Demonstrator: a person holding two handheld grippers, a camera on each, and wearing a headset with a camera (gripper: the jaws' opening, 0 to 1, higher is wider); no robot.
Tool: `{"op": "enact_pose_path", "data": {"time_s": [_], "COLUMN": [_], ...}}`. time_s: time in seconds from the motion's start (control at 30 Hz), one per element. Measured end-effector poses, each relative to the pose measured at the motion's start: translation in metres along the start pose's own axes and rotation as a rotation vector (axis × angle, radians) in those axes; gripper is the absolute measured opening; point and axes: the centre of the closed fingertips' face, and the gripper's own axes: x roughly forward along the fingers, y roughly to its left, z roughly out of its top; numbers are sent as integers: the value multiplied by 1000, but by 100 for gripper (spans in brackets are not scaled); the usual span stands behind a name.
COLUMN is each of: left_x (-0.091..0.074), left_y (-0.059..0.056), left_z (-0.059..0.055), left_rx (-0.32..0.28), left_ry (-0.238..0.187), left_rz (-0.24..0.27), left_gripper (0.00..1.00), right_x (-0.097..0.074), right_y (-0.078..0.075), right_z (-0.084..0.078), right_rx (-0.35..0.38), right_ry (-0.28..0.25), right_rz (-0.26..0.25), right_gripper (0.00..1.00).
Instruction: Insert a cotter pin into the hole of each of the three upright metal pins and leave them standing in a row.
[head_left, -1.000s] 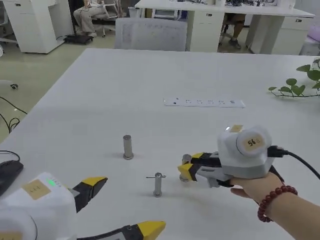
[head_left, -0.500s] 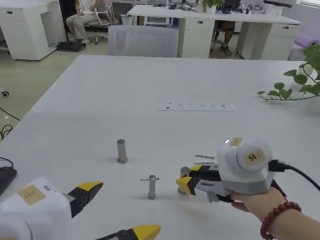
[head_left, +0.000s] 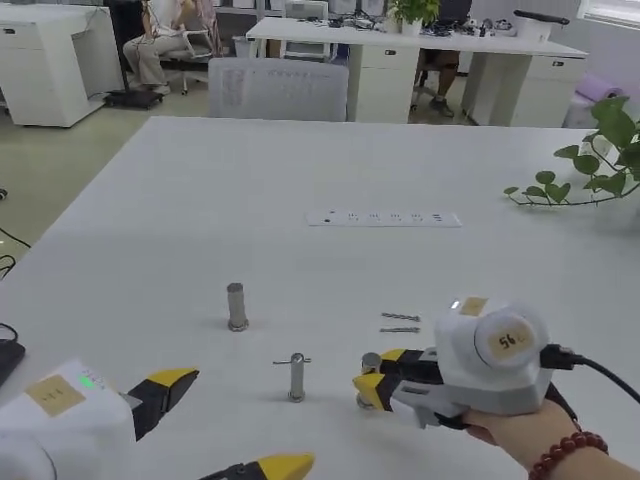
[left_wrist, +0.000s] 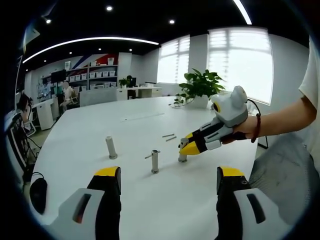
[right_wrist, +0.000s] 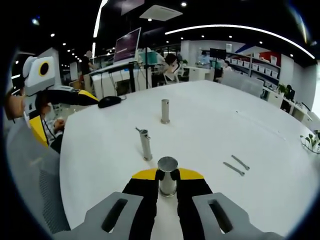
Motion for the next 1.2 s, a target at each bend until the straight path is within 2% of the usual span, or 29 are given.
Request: {"op": "enact_pose_path", "data": {"time_s": [0.4,0.87,1.2], "left_x": [-1,1,2], "left_y": [-1,-3,-4], "left_z": [-1,-1,-1], "left_rx": [3,5,6], "left_ry": [1,8,11], "left_rz": [-1,-10,-12], "left_gripper": [78,77,77], "right_x": [0,-3,-3], "right_y": [3,5,8], "right_z": [-12,-13,-14], "right_rx": [14,19,76], "right_ry": [13,-4,-23], "right_rz": [-9,-13,0], "right_gripper": [13,14,19]}}
